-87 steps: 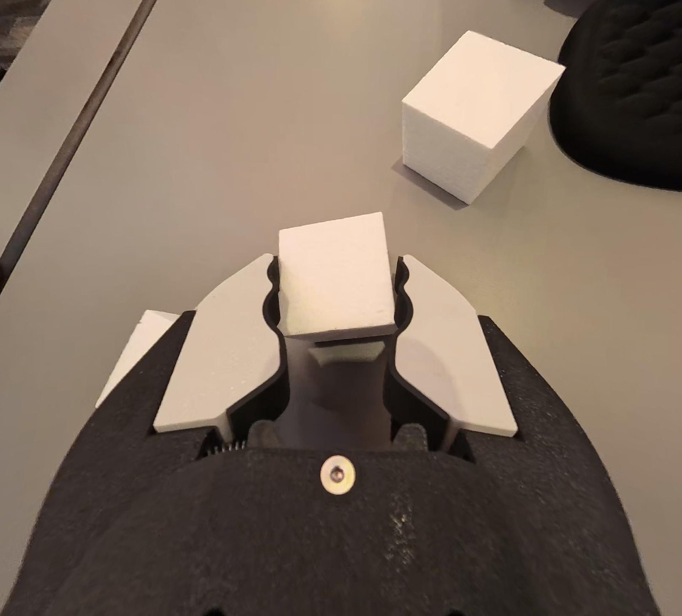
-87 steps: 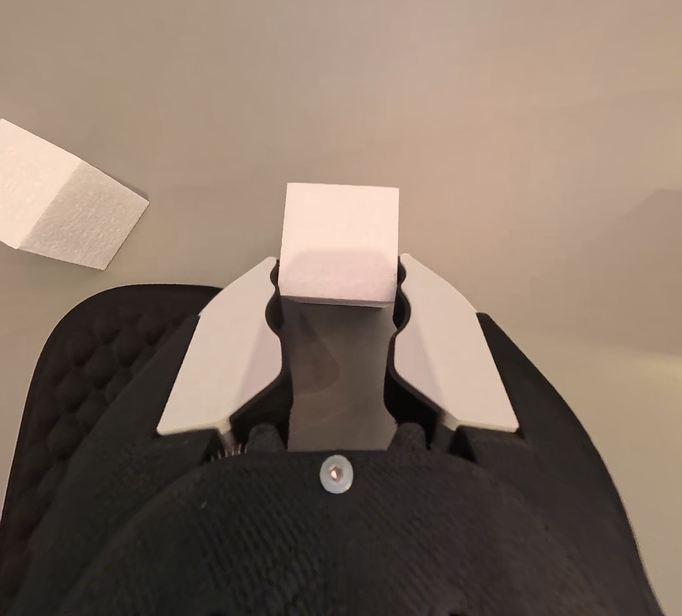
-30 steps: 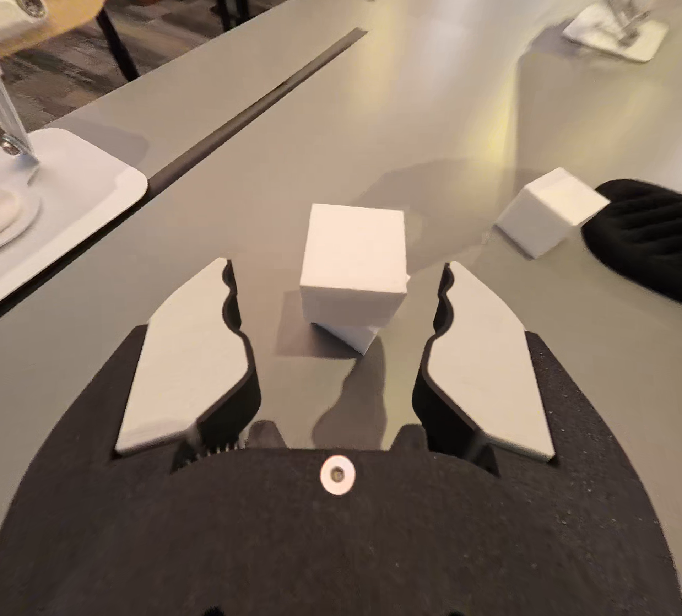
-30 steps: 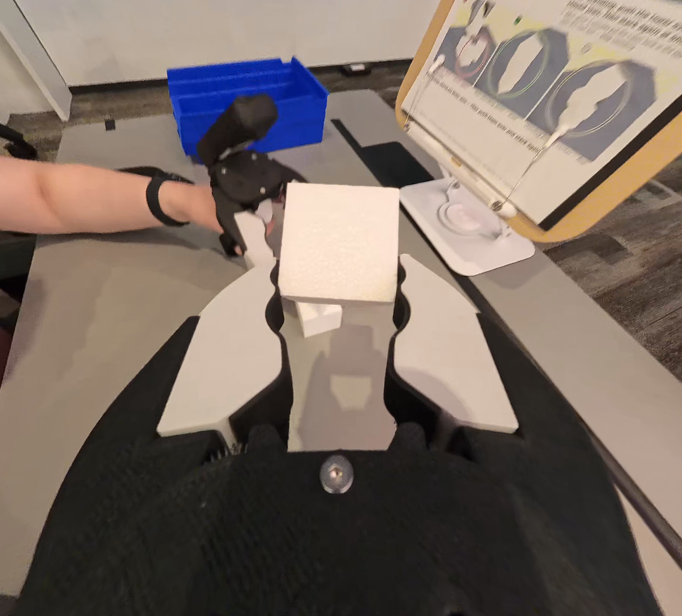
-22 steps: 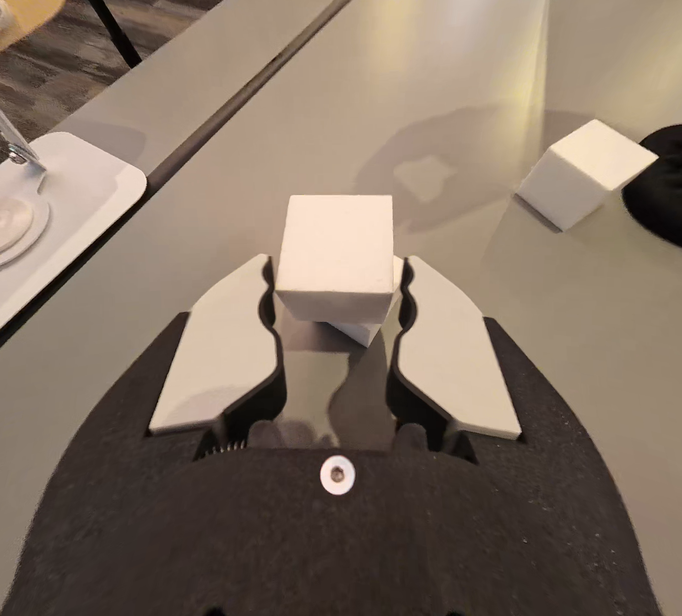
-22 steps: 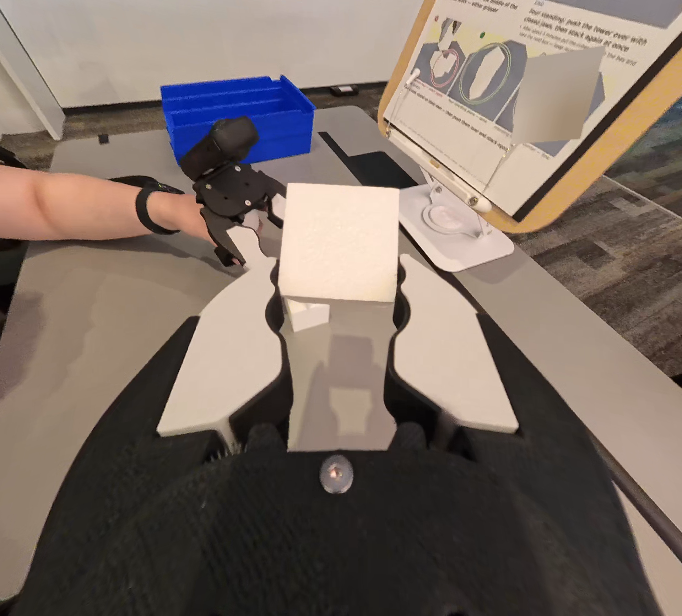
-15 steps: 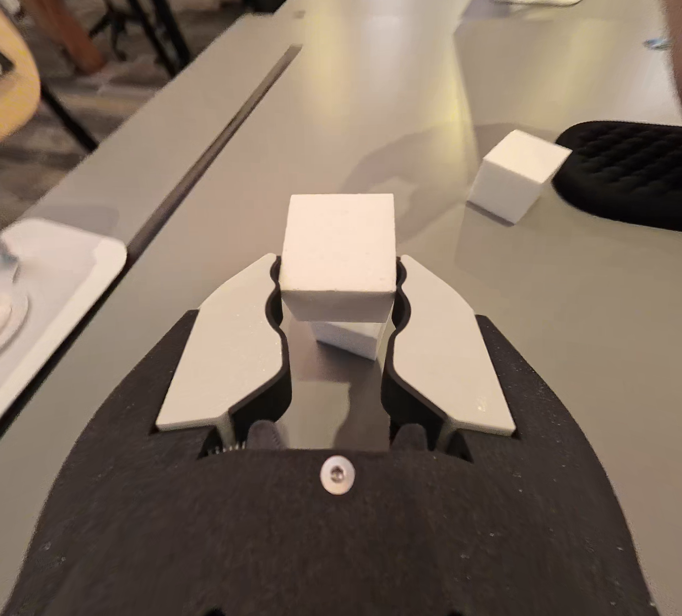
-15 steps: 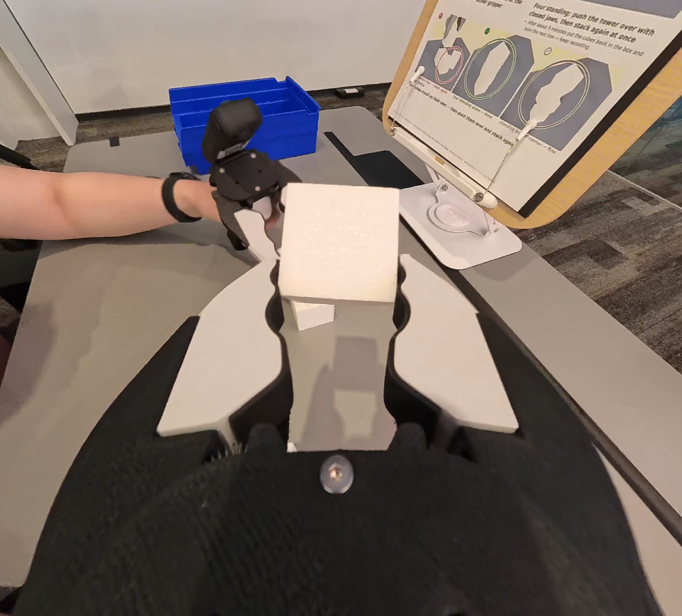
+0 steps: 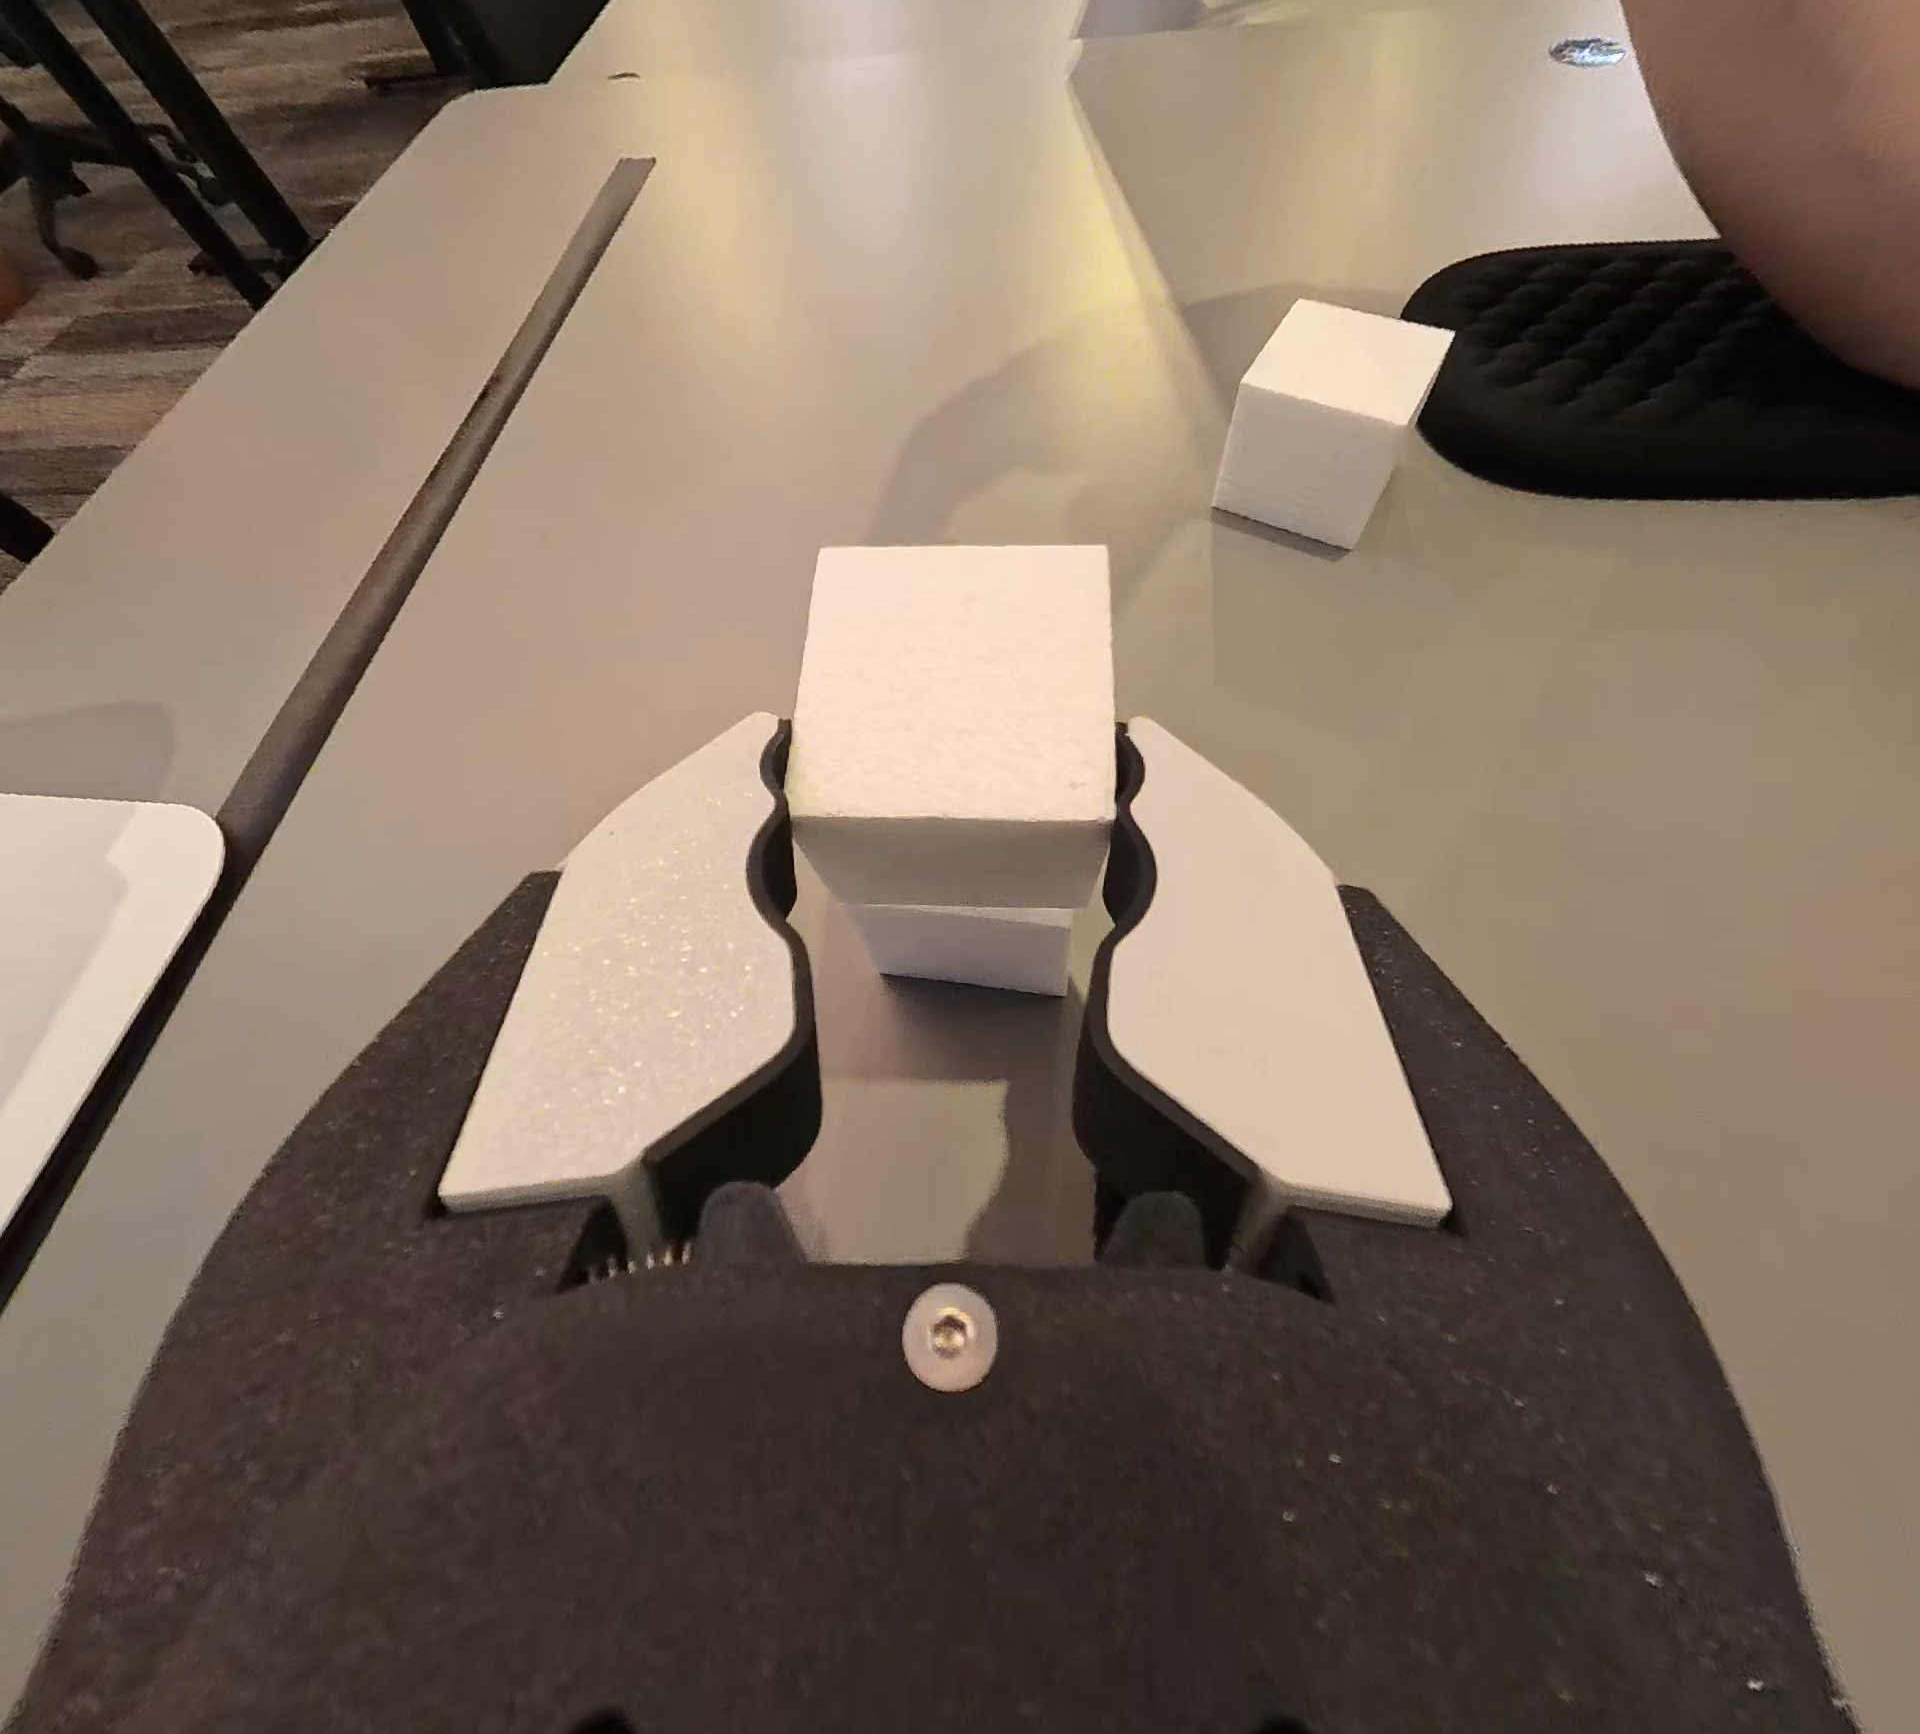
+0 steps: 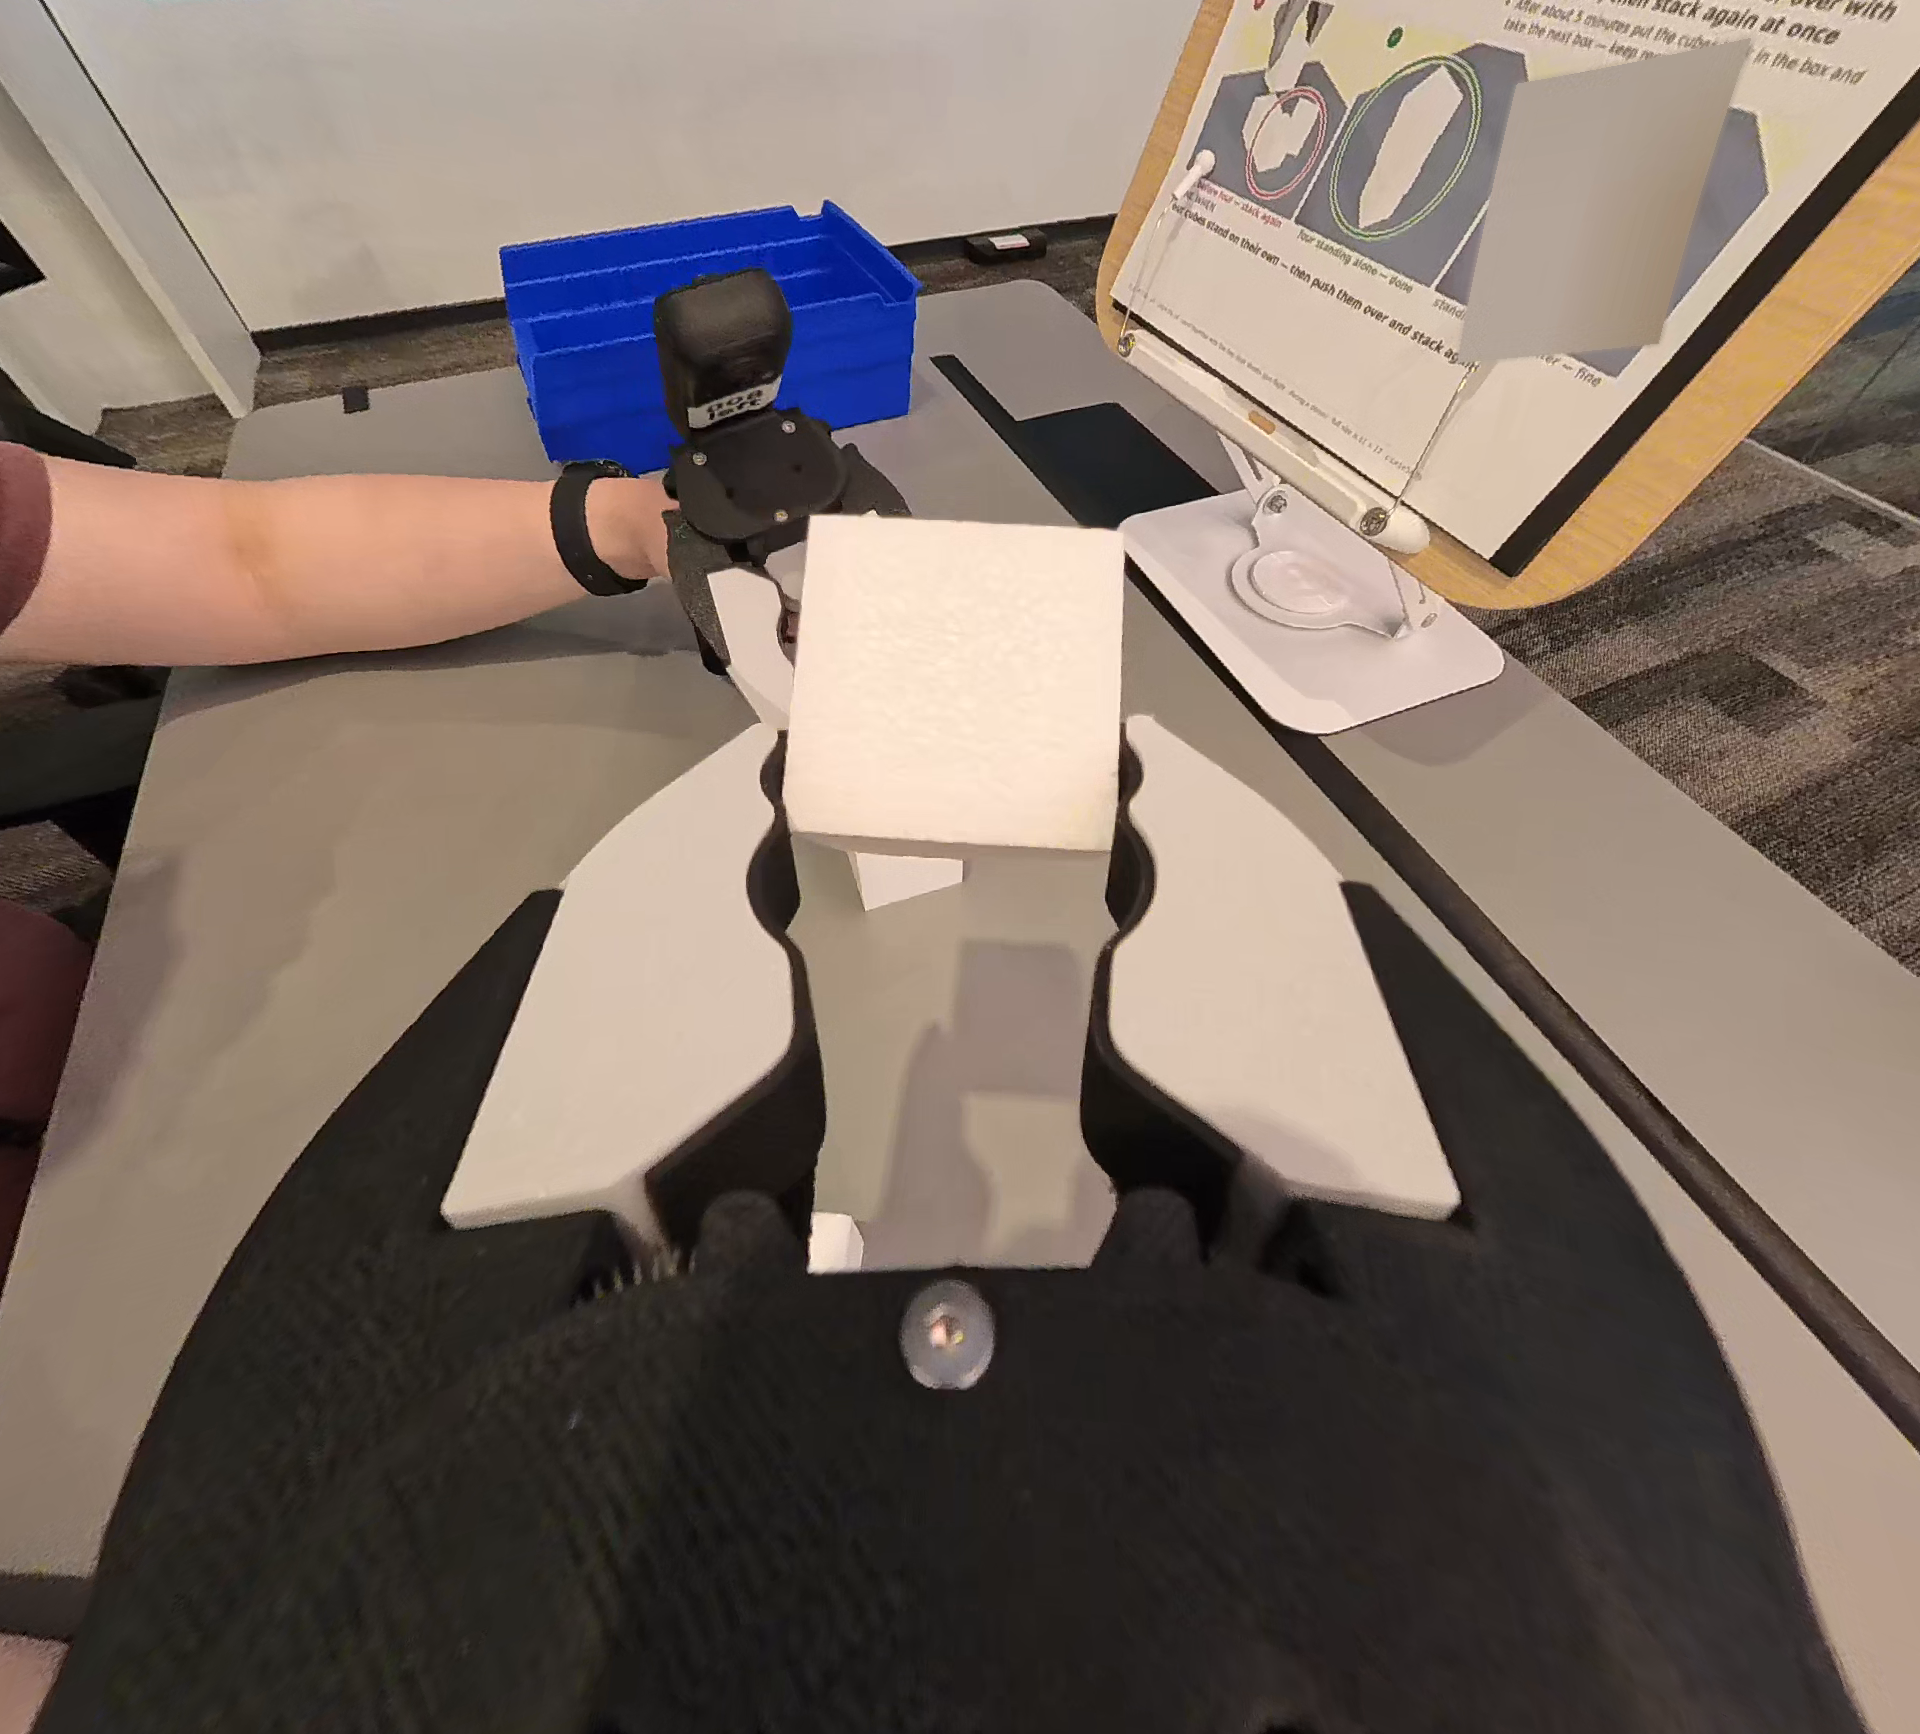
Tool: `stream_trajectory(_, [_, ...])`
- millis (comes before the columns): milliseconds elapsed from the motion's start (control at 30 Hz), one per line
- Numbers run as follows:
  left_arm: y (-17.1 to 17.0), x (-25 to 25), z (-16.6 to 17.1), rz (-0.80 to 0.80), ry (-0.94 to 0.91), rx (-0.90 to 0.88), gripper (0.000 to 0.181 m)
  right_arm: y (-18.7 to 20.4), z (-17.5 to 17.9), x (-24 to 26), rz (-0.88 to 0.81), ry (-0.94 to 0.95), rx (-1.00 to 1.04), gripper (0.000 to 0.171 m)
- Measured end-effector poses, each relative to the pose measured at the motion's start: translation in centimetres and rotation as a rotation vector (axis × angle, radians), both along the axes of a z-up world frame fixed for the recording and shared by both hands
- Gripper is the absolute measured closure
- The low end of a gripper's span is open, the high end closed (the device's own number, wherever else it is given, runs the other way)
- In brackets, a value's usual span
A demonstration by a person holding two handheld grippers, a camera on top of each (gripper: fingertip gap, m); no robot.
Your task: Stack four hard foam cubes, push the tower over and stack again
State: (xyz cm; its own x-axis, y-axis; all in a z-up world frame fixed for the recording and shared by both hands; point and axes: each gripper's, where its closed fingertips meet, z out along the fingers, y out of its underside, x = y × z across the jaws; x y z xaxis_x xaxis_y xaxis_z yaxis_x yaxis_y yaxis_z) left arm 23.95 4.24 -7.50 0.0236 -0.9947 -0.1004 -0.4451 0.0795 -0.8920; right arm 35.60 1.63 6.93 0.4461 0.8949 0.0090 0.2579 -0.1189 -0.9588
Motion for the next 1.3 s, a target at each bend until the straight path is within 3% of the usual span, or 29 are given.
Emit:
stream_trajectory(167, [0.0, 0.1, -0.5, -0.009, 0.008, -0.008, 0.123, 0.0, -0.2, -0.3, 0.009, 0.004, -0.013, 0.112])
stream_trajectory(233, [0.5, 0.1, -0.6, 0.026, 0.0, -0.031, 0.094, 0.2, -0.5, -0.5, 0.007, -0.003, -0.021, 0.112])
stream_trajectory(300, [0.0, -0.1, 0.0, 0.001, -0.02, -0.052, 0.086, 0.4, -0.8, -1.0, 0.01, -0.009, -0.036, 0.112])
stream_trajectory(433, [0.2, -1.2, 4.2, 0.04, -0.138, -0.031, 0.083, 1.0, -1.6, -4.5, 0.072, -0.019, -0.049, 0.112])
stream_trajectory(600, [2.1, -5.9, 11.0, 0.194, -0.302, 0.035, 0.089, 1.8, -6.1, -10.3, 0.185, -0.184, -0.065, 0.112])
stream_trajectory(833, [1.5, -11.3, 17.1, 0.233, -0.525, 0.093, 0.101, 1.9, -9.4, -11.6, 0.215, -0.374, -0.128, 0.112])
stream_trajectory(1300, [0.9, -11.3, 16.9, 0.199, -0.499, 0.055, 0.099, 2.5, -10.4, -12.2, 0.32, -0.422, -0.126, 0.112])
